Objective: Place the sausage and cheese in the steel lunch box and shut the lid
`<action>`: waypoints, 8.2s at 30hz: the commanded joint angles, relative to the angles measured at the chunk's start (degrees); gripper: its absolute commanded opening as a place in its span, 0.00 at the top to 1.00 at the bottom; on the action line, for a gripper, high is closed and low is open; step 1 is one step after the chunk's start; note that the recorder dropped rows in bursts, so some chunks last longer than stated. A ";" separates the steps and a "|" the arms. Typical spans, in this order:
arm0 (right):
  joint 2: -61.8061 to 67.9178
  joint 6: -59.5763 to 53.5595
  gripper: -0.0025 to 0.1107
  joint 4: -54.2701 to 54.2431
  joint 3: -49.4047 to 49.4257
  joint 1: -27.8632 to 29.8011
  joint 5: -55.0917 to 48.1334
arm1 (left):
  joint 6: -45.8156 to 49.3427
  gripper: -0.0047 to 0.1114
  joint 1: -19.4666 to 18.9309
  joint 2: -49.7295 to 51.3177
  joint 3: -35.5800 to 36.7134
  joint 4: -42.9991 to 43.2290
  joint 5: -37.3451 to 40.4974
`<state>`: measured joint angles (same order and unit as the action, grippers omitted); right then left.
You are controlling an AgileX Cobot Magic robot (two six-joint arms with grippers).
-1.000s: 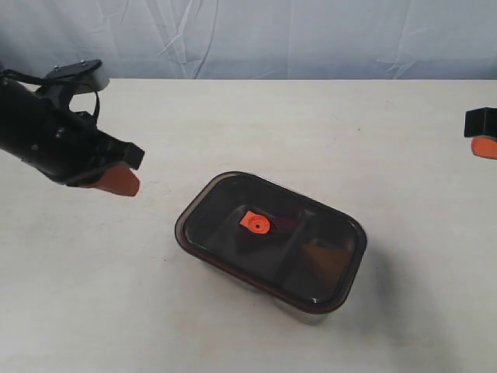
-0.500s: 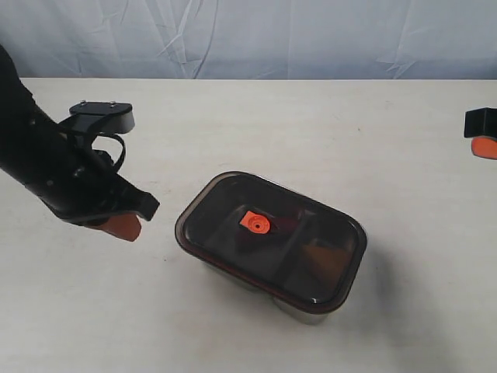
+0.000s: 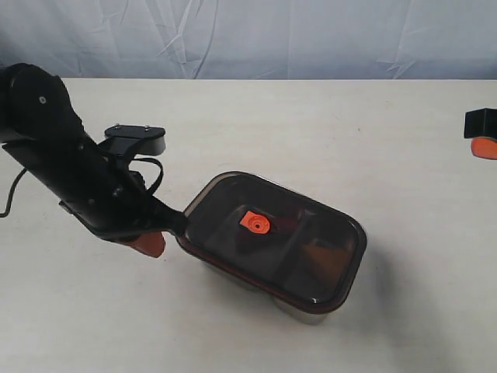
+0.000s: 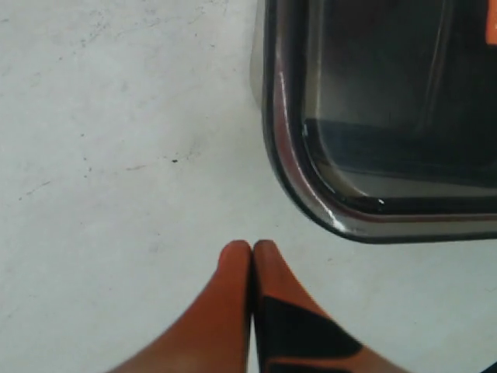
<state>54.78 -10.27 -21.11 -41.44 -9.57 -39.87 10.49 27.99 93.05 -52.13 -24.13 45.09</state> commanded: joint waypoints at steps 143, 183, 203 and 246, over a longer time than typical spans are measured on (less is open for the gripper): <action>47.45 -13.74 0.98 -14.02 -2.87 -21.23 11.06 | -8.77 0.96 8.70 16.62 -12.65 8.58 -4.35; -0.02 21.17 0.98 26.71 -2.87 -21.12 -0.19 | -16.70 0.96 8.58 -21.28 -10.94 22.31 -11.02; -31.88 25.65 0.98 19.42 -0.57 -21.12 -23.36 | -22.06 0.96 9.91 -53.99 16.12 11.77 -14.33; -54.78 21.43 0.98 31.49 38.31 8.88 16.32 | -22.06 0.96 9.91 -53.99 16.12 12.64 -13.42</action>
<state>0.41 13.69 10.17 -3.61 -0.94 -24.75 -11.42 37.58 39.36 -36.20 -11.17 32.29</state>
